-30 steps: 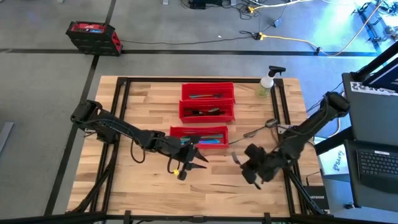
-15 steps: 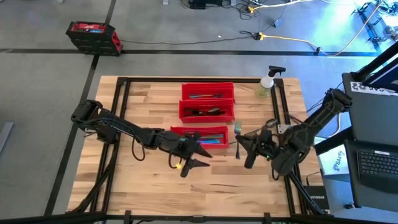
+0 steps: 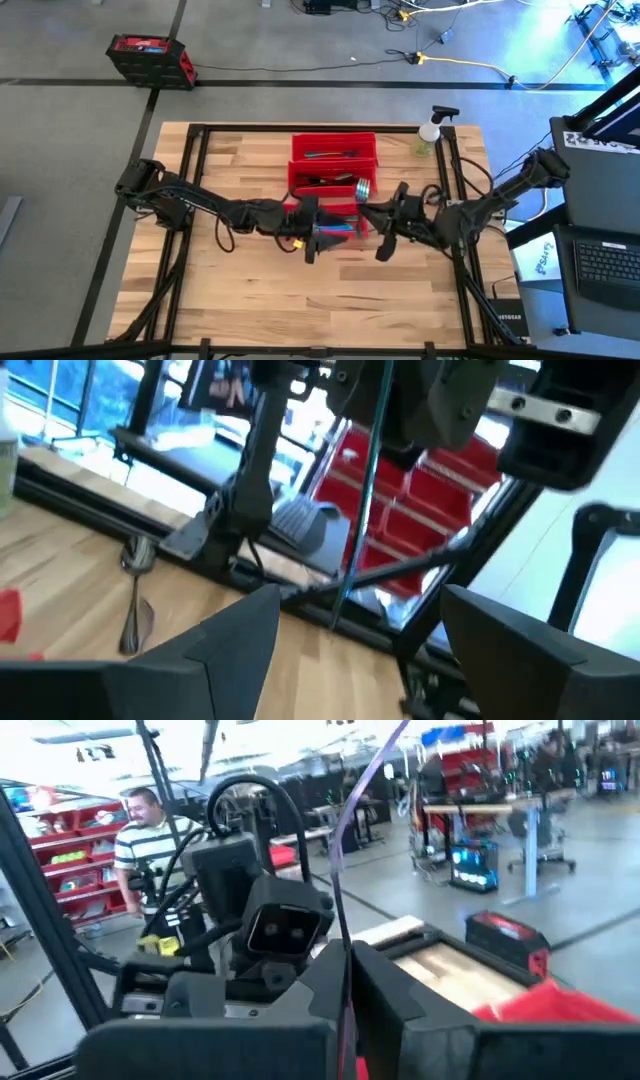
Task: Sort silverware
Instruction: Put the purple fork into the top red bin
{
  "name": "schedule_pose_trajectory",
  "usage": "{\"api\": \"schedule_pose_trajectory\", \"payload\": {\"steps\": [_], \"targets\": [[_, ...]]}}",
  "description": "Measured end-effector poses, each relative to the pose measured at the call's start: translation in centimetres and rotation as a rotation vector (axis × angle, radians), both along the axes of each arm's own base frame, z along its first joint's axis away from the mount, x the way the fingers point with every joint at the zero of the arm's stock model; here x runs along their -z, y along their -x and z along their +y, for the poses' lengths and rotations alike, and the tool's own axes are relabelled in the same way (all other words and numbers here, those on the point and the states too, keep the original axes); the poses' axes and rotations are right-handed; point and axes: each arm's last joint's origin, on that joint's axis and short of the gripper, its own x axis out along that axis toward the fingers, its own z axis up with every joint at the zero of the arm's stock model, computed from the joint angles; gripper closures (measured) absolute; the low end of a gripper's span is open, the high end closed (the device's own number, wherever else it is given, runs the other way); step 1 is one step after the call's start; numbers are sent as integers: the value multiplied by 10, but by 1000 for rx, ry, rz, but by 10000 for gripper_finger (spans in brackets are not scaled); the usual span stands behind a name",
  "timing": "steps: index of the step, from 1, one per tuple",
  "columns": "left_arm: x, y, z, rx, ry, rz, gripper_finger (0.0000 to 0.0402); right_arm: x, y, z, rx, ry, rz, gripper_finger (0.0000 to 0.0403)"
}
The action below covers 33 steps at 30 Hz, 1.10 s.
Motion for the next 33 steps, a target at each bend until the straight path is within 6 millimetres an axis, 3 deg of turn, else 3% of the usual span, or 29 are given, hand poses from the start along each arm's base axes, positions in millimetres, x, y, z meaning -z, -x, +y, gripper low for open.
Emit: {"api": "schedule_pose_trajectory", "payload": {"steps": [8, 22, 33], "targets": [[-2, 0, 2, -28, -39, -23, 137, -5, -18, -16, -52, 52, -99, 403], [-9, 0, 2, -42, -104, -86, 139, -15, -19, -22, -73, 75, -200, 403], [-9, 0, 4, -31, -150, -93, 214, -17, -18, -21, -93, 75, -215, 403]]}}
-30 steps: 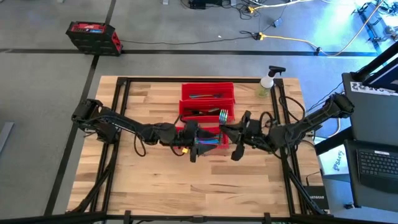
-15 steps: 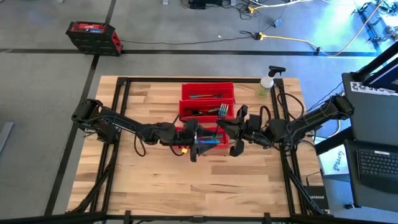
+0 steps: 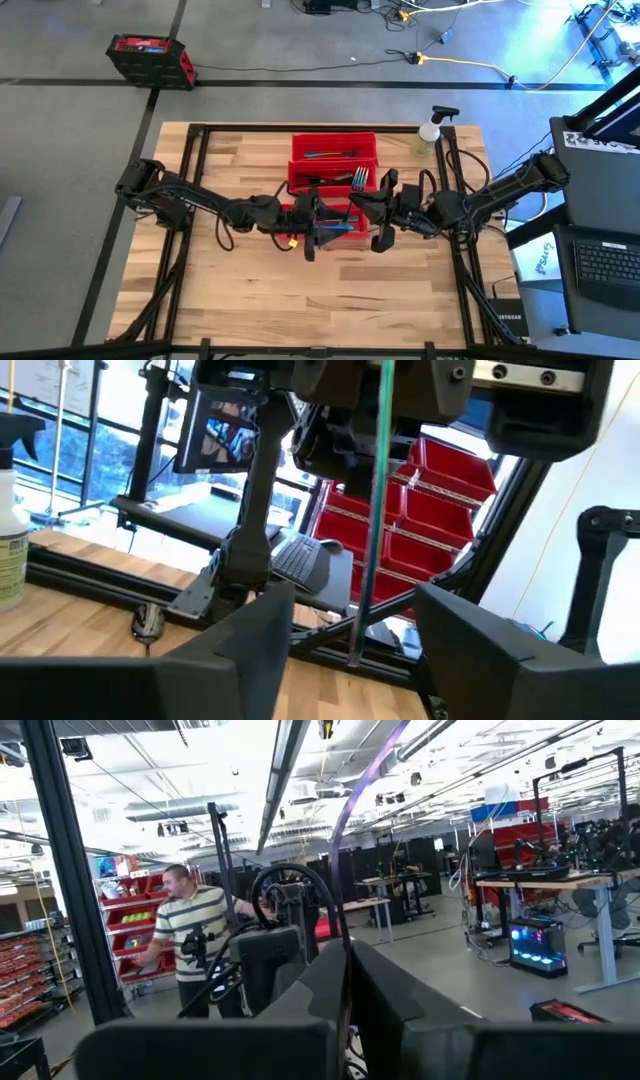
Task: Sort silverware
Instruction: Put the purple fork into the top red bin
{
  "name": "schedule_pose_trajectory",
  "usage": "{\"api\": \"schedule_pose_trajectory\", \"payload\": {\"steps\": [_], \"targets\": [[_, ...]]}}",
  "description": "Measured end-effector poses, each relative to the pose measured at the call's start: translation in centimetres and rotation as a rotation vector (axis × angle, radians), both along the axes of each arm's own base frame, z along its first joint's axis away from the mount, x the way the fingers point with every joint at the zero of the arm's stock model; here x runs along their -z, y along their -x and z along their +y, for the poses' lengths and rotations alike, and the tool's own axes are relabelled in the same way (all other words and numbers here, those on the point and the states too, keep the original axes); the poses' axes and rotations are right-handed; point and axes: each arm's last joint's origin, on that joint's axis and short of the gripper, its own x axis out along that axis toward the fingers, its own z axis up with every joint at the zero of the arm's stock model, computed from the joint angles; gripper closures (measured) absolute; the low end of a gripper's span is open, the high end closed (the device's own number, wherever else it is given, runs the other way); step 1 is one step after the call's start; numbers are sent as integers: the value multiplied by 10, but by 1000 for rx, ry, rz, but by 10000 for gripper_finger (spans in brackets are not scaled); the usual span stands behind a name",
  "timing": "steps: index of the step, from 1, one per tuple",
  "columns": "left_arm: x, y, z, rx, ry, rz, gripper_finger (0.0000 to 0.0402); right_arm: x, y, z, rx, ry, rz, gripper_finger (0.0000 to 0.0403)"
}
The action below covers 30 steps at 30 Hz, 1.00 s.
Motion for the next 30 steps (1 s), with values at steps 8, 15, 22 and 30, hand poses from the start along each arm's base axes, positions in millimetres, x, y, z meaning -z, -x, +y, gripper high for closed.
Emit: {"api": "schedule_pose_trajectory", "payload": {"steps": [8, 15, 22, 30], "targets": [[0, 0, 0, 4, 3, 1, 292, 0, 0, 0, 1, 2, 0, 403], [0, 0, -1, 35, -20, 0, 371, 0, 0, 0, 5, 18, 4, 403], [0, 0, -2, 39, -44, 1, 400, 1, 0, 0, 1, 6, 12, 402], [0, 0, -1, 34, -61, 1, 401, 1, 1, 0, -7, -16, 12, 379]]}}
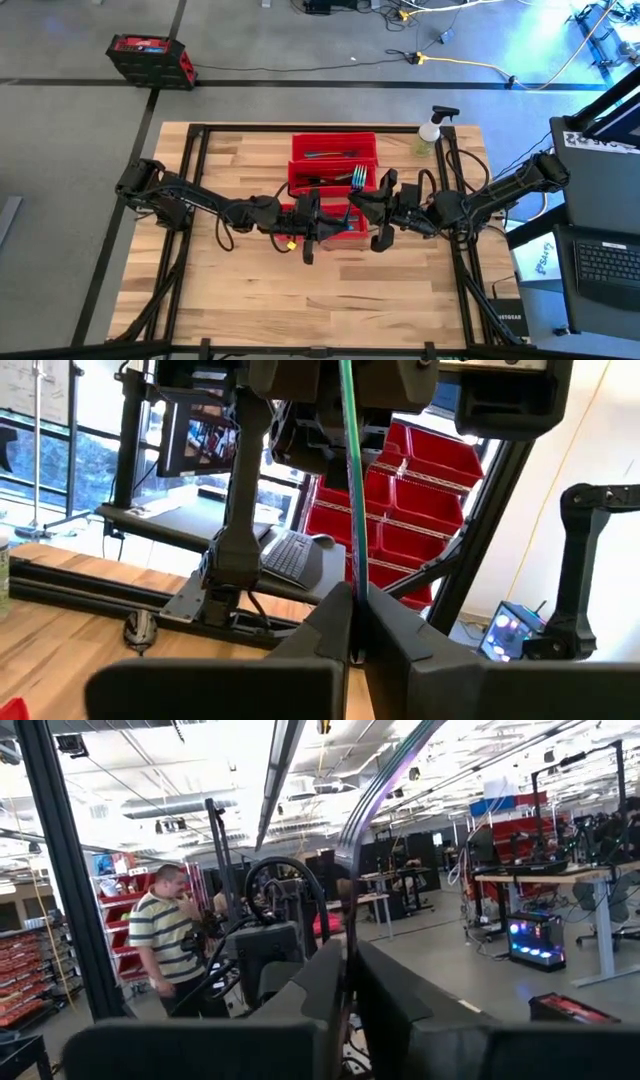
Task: Sort silverware
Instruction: Put the purple fork into the top red bin
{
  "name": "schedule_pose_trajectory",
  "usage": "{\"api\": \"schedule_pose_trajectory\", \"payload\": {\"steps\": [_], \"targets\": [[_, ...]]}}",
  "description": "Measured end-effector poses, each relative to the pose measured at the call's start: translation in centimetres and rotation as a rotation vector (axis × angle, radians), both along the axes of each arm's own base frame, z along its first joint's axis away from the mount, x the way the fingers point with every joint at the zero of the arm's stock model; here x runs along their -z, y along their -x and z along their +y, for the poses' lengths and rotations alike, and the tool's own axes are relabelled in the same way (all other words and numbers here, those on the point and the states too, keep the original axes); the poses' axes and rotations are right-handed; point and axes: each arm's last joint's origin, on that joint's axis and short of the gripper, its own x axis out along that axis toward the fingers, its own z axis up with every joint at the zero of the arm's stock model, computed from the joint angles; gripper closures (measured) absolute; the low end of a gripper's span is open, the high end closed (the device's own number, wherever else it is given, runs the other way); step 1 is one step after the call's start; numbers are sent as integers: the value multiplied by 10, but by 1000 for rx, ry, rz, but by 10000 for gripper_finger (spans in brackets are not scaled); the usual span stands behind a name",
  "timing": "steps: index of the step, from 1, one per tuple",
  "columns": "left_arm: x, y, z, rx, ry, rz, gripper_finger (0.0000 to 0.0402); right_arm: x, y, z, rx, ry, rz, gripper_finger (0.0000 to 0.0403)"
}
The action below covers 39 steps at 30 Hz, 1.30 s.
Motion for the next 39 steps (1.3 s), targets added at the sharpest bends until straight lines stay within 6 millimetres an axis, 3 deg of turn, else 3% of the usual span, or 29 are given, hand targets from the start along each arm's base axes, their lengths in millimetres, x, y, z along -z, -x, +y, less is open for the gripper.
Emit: {"api": "schedule_pose_trajectory", "payload": {"steps": [8, 15, 21, 28, 34, 39], "targets": [[-5, -1, 18, -12, 11, -17, 401, -2, 9, 0, 22, 2, 42, 253], [-4, -5, 51, 29, 31, -4, 402, -9, 21, -3, 31, 6, 52, 158], [-7, -3, 87, 82, 40, -19, 402, -9, 46, 4, 182, 8, 177, 146], [-6, 2, 129, 22, -16, 2, 402, -4, 72, 22, 293, 9, 265, 146], [-14, 1, 171, -104, -152, 224, 401, 7, 79, 33, 248, 10, 318, 146], [-27, 5, 193, -217, -302, 425, 401, 22, 80, 33, 155, -25, 396, 146]]}}
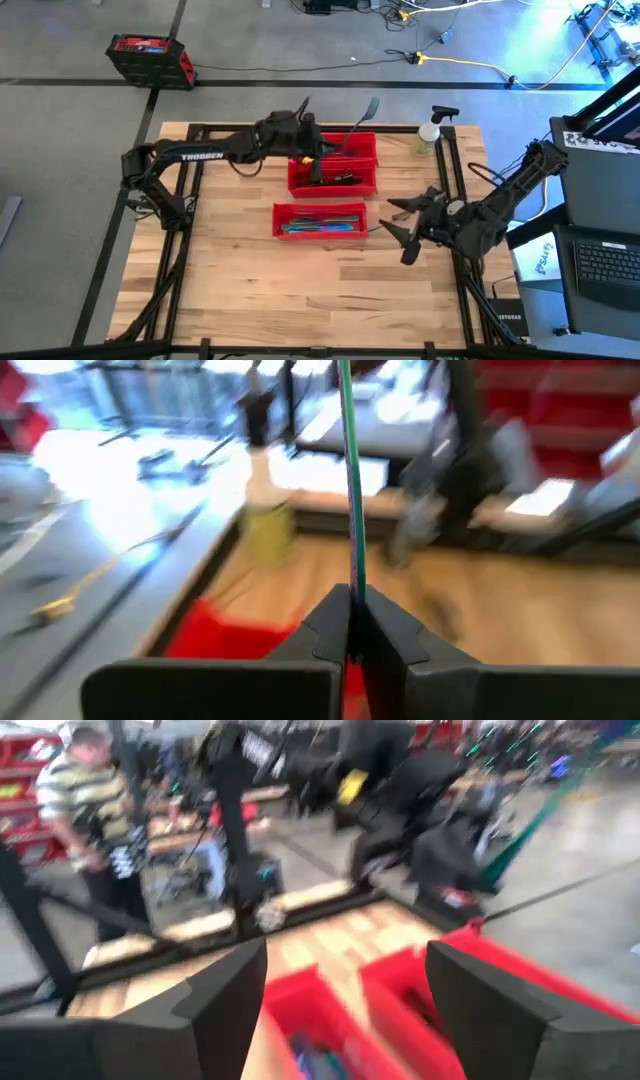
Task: Sort silverware
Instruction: Put the purple fork into the top red bin
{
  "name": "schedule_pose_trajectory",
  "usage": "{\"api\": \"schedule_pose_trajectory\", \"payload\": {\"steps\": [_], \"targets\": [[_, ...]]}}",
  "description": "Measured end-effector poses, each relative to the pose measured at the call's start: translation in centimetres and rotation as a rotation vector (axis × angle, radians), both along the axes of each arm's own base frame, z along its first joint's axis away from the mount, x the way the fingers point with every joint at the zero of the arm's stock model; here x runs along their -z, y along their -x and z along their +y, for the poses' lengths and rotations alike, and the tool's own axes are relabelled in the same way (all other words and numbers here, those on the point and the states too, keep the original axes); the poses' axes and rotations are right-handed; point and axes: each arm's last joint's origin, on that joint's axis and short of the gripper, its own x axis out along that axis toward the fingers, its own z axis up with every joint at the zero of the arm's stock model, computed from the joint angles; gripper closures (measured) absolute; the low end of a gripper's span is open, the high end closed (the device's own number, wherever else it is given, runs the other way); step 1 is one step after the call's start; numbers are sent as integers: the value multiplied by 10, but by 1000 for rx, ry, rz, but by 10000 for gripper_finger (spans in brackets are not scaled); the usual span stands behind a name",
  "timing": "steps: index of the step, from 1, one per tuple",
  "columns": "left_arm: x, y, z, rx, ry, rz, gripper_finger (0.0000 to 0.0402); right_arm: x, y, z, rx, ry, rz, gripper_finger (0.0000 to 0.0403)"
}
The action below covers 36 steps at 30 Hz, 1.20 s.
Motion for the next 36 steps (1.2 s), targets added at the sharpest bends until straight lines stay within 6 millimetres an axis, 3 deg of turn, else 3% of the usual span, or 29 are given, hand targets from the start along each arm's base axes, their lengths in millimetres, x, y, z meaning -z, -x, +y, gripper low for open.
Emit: {"api": "schedule_pose_trajectory", "payload": {"steps": [6, 12, 20, 30, 36], "targets": [[-4, 5, 13, -70, -327, 170, 401, 15, 4, -3, 1, -37, 87, 146], [20, 0, 23, -169, -582, 430, 401, 18, 5, -4, 38, -78, 80, 146], [57, 5, 37, -285, -537, 713, 401, 22, 5, -5, 67, -56, 98, 146], [92, -5, 29, -201, -577, 891, 401, 28, 7, -7, 77, -19, 137, 146], [98, -7, 29, -204, -578, 910, 400, 29, 7, -7, 65, -24, 144, 146]]}}
